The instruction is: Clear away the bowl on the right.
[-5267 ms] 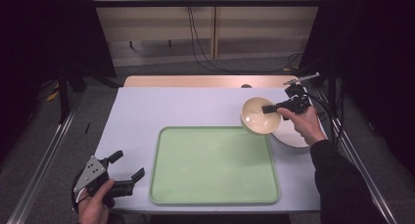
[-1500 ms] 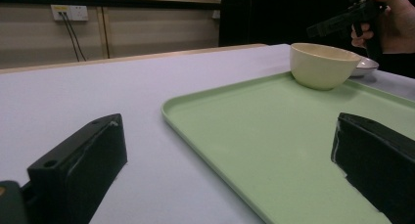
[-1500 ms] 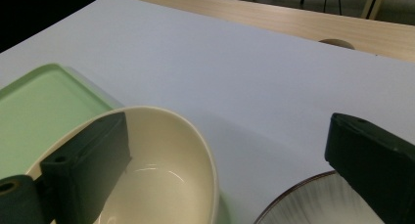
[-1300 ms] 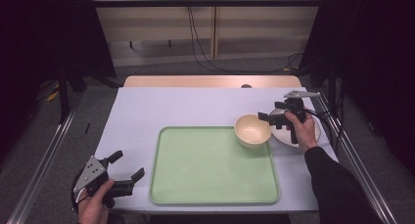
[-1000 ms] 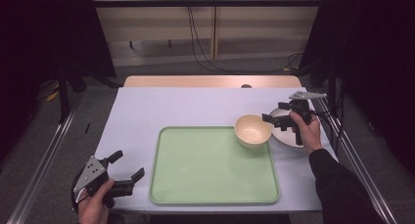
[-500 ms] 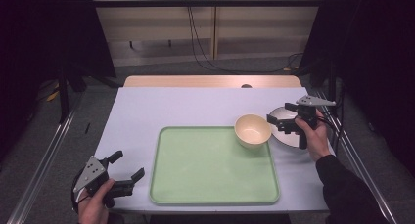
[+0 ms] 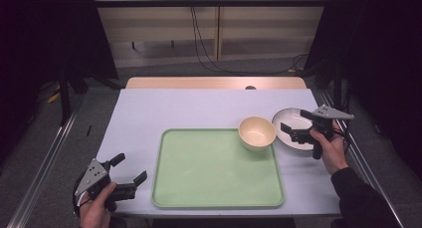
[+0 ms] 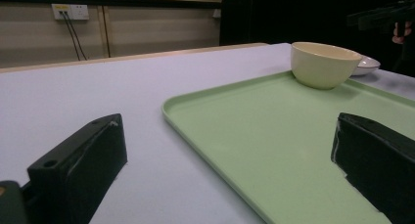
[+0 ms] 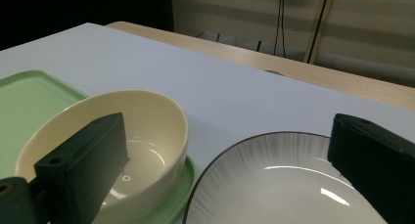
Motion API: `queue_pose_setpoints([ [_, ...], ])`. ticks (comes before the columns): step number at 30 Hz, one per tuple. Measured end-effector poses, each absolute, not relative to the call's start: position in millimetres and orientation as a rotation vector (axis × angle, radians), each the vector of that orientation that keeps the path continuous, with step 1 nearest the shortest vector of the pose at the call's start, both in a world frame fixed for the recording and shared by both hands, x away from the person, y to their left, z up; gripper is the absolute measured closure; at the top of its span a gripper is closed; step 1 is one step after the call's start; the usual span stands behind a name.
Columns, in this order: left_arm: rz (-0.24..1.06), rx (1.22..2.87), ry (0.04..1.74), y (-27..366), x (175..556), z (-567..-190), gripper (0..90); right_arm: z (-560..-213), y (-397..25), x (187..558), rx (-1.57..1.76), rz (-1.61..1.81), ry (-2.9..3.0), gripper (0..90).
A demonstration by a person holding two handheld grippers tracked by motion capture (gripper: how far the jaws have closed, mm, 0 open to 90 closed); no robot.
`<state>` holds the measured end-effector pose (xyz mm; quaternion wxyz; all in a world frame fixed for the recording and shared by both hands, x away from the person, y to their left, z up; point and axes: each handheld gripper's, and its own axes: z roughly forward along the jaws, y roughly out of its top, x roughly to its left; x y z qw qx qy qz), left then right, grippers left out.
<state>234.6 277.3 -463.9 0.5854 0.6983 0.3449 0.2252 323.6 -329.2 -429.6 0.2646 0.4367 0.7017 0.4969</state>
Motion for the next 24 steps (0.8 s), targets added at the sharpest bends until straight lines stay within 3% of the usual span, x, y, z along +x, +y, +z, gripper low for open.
queue_pose_setpoints([
  [24, 0.518, 1.623, 0.812, 277, 235, -464, 0.0, -437, -351, 265, 1.194, 1.327, 1.874, 0.8],
])
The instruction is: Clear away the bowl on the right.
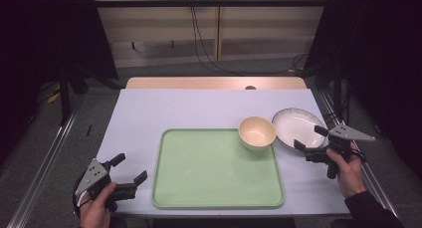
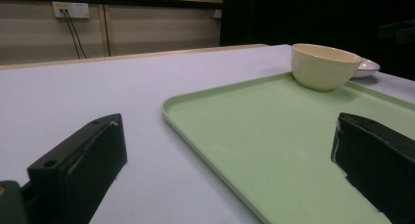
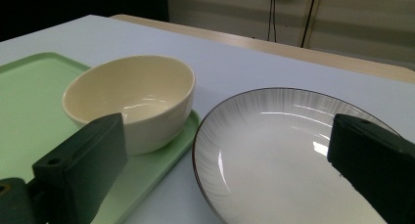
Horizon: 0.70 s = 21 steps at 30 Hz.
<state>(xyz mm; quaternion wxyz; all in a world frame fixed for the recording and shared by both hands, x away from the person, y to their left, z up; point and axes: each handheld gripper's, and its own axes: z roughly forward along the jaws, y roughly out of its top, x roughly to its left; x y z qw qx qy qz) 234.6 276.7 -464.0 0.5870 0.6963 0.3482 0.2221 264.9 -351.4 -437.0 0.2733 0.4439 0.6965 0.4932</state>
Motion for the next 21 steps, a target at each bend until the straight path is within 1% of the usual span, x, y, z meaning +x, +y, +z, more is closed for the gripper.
queue_pose_setpoints([
  [8, 0.511, 1.621, 0.824, 277, 235, -465, 0.0, -439, -351, 247, 1.183, 1.354, 1.866, 0.7],
  [21, 0.506, 1.604, 0.839, 278, 234, -464, 0.0, -453, -345, 224, 1.163, 1.329, 1.866, 0.7],
])
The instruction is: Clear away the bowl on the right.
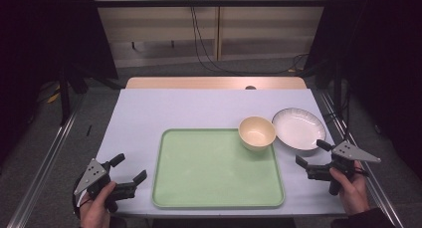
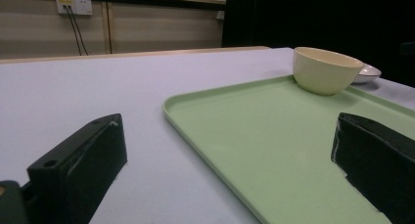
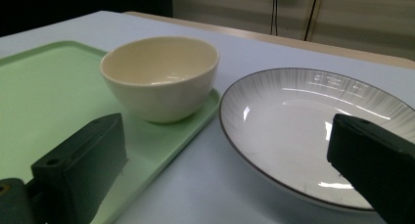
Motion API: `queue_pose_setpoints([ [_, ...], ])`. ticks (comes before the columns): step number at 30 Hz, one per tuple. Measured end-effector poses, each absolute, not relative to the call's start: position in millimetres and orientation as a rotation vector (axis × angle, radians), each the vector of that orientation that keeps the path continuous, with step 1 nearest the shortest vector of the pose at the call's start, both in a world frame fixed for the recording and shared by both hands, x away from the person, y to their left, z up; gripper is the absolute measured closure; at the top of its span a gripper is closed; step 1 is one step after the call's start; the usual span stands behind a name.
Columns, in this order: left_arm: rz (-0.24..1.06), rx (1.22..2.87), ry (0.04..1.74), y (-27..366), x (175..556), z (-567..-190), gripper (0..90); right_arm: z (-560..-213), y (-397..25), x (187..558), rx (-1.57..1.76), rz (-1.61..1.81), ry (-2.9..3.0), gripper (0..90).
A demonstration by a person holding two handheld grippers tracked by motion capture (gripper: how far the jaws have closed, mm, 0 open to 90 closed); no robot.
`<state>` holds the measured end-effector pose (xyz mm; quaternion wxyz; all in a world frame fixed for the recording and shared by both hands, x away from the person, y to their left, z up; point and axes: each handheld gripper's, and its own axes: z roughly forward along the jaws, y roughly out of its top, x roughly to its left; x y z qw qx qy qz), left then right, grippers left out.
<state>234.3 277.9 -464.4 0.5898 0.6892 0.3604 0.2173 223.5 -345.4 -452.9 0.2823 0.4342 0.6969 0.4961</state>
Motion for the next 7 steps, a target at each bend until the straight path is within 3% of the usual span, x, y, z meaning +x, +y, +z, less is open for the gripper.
queue_pose_setpoints([
  [7, 0.499, 1.596, 0.843, 279, 235, -465, 0.0, -455, -346, 211, 1.16, 1.332, 1.904, 0.4],
])
